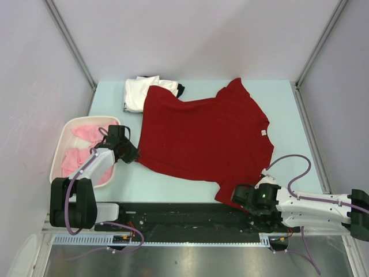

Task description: Fold and stack the t-shirts

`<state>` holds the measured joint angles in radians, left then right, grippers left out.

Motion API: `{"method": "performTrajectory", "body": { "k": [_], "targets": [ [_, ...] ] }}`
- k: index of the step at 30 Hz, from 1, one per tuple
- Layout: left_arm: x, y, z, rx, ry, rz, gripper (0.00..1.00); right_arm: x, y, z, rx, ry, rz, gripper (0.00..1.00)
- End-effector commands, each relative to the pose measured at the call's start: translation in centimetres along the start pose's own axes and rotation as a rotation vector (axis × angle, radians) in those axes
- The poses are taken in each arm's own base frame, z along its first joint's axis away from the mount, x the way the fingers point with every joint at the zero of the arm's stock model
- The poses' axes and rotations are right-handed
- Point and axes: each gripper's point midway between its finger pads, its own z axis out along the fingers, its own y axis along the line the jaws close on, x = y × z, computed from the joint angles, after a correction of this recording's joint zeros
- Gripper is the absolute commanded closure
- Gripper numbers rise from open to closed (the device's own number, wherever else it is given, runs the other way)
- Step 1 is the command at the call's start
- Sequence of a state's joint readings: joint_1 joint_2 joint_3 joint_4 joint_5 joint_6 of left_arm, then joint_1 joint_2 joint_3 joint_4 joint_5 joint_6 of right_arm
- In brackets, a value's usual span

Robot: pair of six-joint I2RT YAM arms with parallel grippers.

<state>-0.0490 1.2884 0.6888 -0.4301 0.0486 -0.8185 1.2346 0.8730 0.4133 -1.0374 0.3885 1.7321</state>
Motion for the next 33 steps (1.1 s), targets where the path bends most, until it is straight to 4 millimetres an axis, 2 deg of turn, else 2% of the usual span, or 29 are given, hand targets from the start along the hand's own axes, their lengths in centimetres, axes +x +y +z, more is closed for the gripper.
{"method": "performTrajectory", "body": {
  "k": [1,5,6,8,9,12,18,23,24,26,27,29,30,32,33],
  "targets": [
    [-1.5,-1.2,-1.0,0.038,-0.044,0.023,1.0,-1.4,0.6,-0.5,-0.022,-0.068,0.028,1.0],
    [-1.8,-1.5,-1.7,0.049,-0.056,0.023,1.0,-2.9,1.1,-1.4,-0.023,-0.122,-0.008,1.0],
    [-1.8,-1.6,-1.9,0.053,-0.057,0.022,1.0,-3.9,2.1,-2.3,-0.045,-0.159,-0.003,1.0],
    [-1.9,-1.9,-2.7,0.077,-0.069,0.024,1.0,-5.3,2.3,-3.3,-0.027,-0.21,-0.027,1.0],
    [-1.8,-1.9,-3.0,0.081,-0.072,0.024,1.0,-6.4,3.2,-4.3,-0.05,-0.246,-0.044,1.0],
    [-1.9,-1.7,-3.8,0.087,-0.094,0.028,1.0,-8.4,4.0,-5.4,-0.055,-0.298,-0.069,1.0],
    [-2.0,-1.9,-4.8,0.111,-0.118,0.044,1.0,-11.6,4.7,-6.0,-0.094,-0.345,-0.035,1.0],
    [-2.8,-2.0,-5.0,0.109,-0.157,0.053,1.0,-15.1,4.0,-6.6,-0.088,-0.423,-0.037,1.0],
    [-3.1,-2.1,-5.0,0.114,-0.169,0.054,1.0,-16.7,4.0,-6.5,-0.087,-0.449,0.012,1.0],
    [-3.3,-2.5,-5.1,0.129,-0.176,0.059,1.0,-17.9,4.3,-6.6,-0.107,-0.445,-0.034,1.0],
    [-3.6,-2.9,-5.1,0.142,-0.184,0.058,1.0,-19.6,4.4,-6.6,-0.115,-0.471,0.018,1.0],
    [-3.9,-3.3,-5.1,0.15,-0.189,0.062,1.0,-20.9,4.8,-6.6,-0.134,-0.456,-0.013,1.0],
    [-4.4,-3.6,-5.2,0.152,-0.2,0.065,1.0,-22.6,4.6,-6.7,-0.137,-0.483,0.034,1.0],
    [-4.6,-3.8,-5.3,0.153,-0.202,0.078,1.0,-24.0,5.6,-7.1,-0.187,-0.497,0.018,1.0],
    [-4.7,-4.0,-5.6,0.158,-0.205,0.083,1.0,-24.9,5.3,-7.2,-0.185,-0.507,0.038,1.0]
  ]
}}
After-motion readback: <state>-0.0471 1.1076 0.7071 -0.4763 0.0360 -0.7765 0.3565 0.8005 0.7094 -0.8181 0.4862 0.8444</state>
